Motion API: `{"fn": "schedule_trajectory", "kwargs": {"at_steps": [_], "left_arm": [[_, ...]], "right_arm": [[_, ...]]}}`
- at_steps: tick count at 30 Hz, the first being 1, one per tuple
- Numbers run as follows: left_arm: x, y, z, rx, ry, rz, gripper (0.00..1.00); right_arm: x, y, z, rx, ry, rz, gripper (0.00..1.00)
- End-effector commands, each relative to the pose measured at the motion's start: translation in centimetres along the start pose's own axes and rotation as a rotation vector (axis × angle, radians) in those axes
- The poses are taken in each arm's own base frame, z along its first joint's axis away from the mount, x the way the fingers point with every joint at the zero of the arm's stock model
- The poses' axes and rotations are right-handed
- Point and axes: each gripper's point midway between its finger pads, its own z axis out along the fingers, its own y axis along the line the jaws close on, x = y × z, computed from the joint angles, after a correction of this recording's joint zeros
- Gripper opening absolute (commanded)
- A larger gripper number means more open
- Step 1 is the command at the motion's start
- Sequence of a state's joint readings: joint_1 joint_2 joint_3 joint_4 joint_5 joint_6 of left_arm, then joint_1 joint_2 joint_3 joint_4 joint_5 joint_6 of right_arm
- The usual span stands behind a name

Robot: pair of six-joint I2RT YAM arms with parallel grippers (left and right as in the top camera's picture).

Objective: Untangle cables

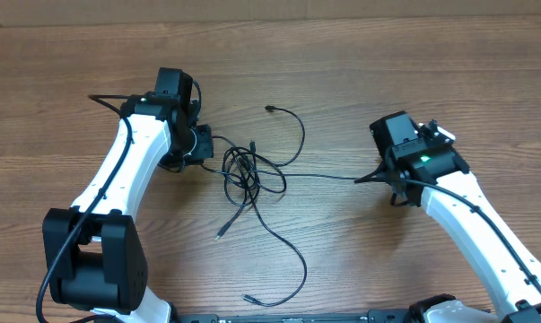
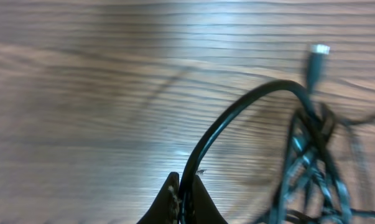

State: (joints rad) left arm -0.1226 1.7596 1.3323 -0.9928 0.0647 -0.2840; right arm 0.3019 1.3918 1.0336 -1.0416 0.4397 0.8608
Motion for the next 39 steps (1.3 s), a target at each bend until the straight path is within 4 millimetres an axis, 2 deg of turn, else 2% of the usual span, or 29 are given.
{"fn": "schedule_trajectory", "kwargs": {"at_steps": [1,4,5,6,7,9,10,11,14,16,19,26,30,33,36,39], "left_arm": [[-0.9,2.6,-0.5,-0.142,-0.051,-0.069,0.04],[-0.6,1.7,-0.4,-0.087,-0.029,-0.066,0.09],[-0.4,1.4,-0.3,-0.071,-0.021,-0.066,0.15],[-0.3,1.0,-0.3,-0.046,-0.011,-0.059,0.28],[0.0,0.2,-0.3,-0.003,0.003,-0.044,0.53],[0.4,-1.1,-0.4,0.074,0.028,-0.007,0.87],[0.8,-1.9,-0.5,0.124,0.045,0.018,0.89],[1.1,-2.7,-0.6,0.171,0.063,0.041,0.89],[2.6,-5.1,-1.3,0.318,0.116,0.135,0.72],[3.5,-6.0,-1.6,0.364,0.146,0.176,0.66],[5.1,-6.2,-1.3,0.342,0.196,0.207,0.57],[8.9,-7.4,1.8,0.309,0.263,0.285,0.53],[11.0,-8.2,3.9,0.307,0.278,0.321,0.41],[12.3,-8.8,5.3,0.311,0.276,0.356,0.37],[12.7,-9.1,5.9,0.304,0.262,0.374,0.34],[12.6,-8.5,6.5,0.239,0.255,0.315,0.35]], "right_arm": [[-0.6,-0.7,-0.1,-0.009,0.007,0.049,0.04],[-0.1,0.0,-0.1,-0.046,0.040,0.056,0.04],[-0.1,0.2,-0.1,-0.054,0.043,0.058,0.04],[-0.1,0.3,-0.1,-0.061,0.046,0.060,0.04],[-0.1,0.5,-0.1,-0.070,0.047,0.062,0.04],[0.0,1.0,-0.2,-0.092,0.057,0.065,0.04],[0.1,1.2,-0.2,-0.105,0.064,0.067,0.04],[0.1,1.4,-0.2,-0.113,0.067,0.068,0.04],[0.0,1.4,-0.2,-0.115,0.065,0.070,0.04],[0.0,1.5,-0.2,-0.117,0.063,0.071,0.04],[-0.1,1.6,-0.2,-0.121,0.060,0.072,0.04],[-0.2,1.7,-0.2,-0.127,0.055,0.075,0.04],[-0.3,1.8,-0.3,-0.129,0.054,0.076,0.04],[-0.3,1.8,-0.3,-0.129,0.054,0.076,0.04],[-0.3,1.8,-0.3,-0.130,0.054,0.076,0.04],[-0.3,1.8,-0.3,-0.130,0.054,0.076,0.04]]}}
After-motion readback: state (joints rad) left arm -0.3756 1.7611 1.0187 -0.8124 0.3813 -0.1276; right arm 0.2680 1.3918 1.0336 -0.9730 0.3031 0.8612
